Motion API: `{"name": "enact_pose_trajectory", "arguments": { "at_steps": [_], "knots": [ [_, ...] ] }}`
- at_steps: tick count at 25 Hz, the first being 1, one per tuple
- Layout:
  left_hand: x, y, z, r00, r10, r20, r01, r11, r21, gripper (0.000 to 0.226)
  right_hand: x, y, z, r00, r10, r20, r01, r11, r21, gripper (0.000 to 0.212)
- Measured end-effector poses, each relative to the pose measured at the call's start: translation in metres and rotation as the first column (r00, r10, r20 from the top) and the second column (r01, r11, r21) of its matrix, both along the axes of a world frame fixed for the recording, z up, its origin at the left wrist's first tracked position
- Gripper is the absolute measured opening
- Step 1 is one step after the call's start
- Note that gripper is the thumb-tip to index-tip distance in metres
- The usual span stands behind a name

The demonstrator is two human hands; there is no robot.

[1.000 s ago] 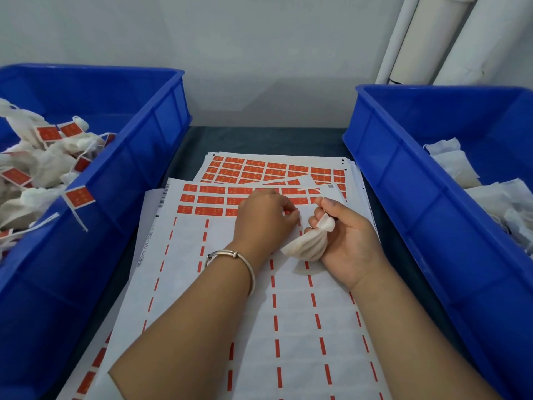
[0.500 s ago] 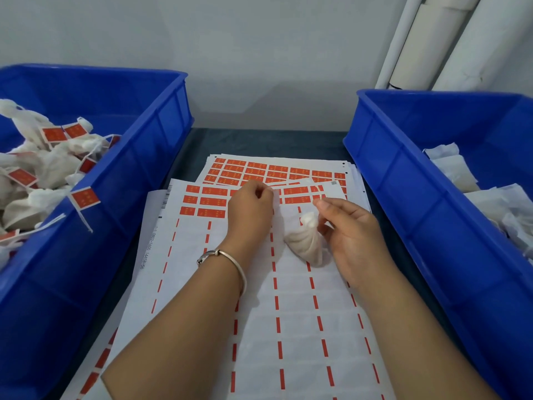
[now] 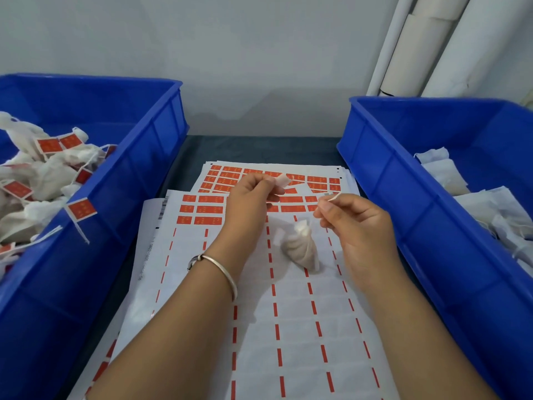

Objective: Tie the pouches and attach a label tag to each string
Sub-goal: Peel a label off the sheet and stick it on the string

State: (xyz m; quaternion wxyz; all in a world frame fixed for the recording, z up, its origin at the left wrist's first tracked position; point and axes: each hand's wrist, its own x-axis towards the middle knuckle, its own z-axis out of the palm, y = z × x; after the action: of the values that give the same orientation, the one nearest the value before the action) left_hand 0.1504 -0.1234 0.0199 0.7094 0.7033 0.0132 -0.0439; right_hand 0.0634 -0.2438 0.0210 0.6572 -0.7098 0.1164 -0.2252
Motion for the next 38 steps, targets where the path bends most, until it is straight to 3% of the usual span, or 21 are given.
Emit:
{"name": "enact_pose_trajectory", "arguments": {
  "at_steps": [4, 10, 13, 20, 28, 31, 34, 38],
  "knots": [
    [-0.013, -0.006, 0.012, 0.976, -0.213, -0.044, 0.207, 0.973, -0.099, 0.018, -0.001, -0.002, 0.001, 0.999, -0.019, 0.045, 0.020, 1.000, -0.018, 0.023],
    [-0.024, -0.021, 0.019, 0.939, -0.315, -0.138, 0.330, 0.939, 0.100, 0.019, -0.001, -0.008, 0.004, 0.991, -0.048, 0.123, 0.059, 0.995, -0.083, 0.020],
    [-0.026, -0.020, 0.013, 0.908, -0.407, -0.098, 0.406, 0.913, -0.033, 0.016, 0.001, -0.011, 0.003, 0.989, -0.114, 0.094, 0.121, 0.990, -0.068, 0.027],
    [-0.022, -0.019, 0.004, 0.906, -0.418, -0.065, 0.415, 0.908, -0.061, 0.016, 0.003, -0.014, -0.001, 0.977, -0.209, 0.049, 0.211, 0.975, -0.062, 0.016],
    [-0.026, -0.017, 0.009, 0.902, -0.430, -0.037, 0.427, 0.902, -0.062, 0.017, 0.007, -0.016, -0.006, 0.978, -0.204, 0.034, 0.204, 0.979, -0.022, 0.013],
    [-0.029, -0.018, 0.017, 0.900, -0.433, -0.043, 0.433, 0.901, -0.023, 0.017, 0.008, -0.017, -0.007, 0.976, -0.214, 0.035, 0.215, 0.977, -0.005, 0.010],
    [-0.028, -0.021, 0.027, 0.908, -0.391, -0.152, 0.405, 0.911, 0.077, 0.017, 0.008, -0.018, -0.007, 0.971, -0.236, 0.018, 0.236, 0.972, 0.021, 0.007],
    [-0.032, -0.018, 0.026, 0.894, -0.435, -0.106, 0.442, 0.895, 0.056, 0.014, 0.008, -0.018, -0.007, 0.968, -0.251, -0.005, 0.251, 0.966, 0.056, 0.006]
  ]
}}
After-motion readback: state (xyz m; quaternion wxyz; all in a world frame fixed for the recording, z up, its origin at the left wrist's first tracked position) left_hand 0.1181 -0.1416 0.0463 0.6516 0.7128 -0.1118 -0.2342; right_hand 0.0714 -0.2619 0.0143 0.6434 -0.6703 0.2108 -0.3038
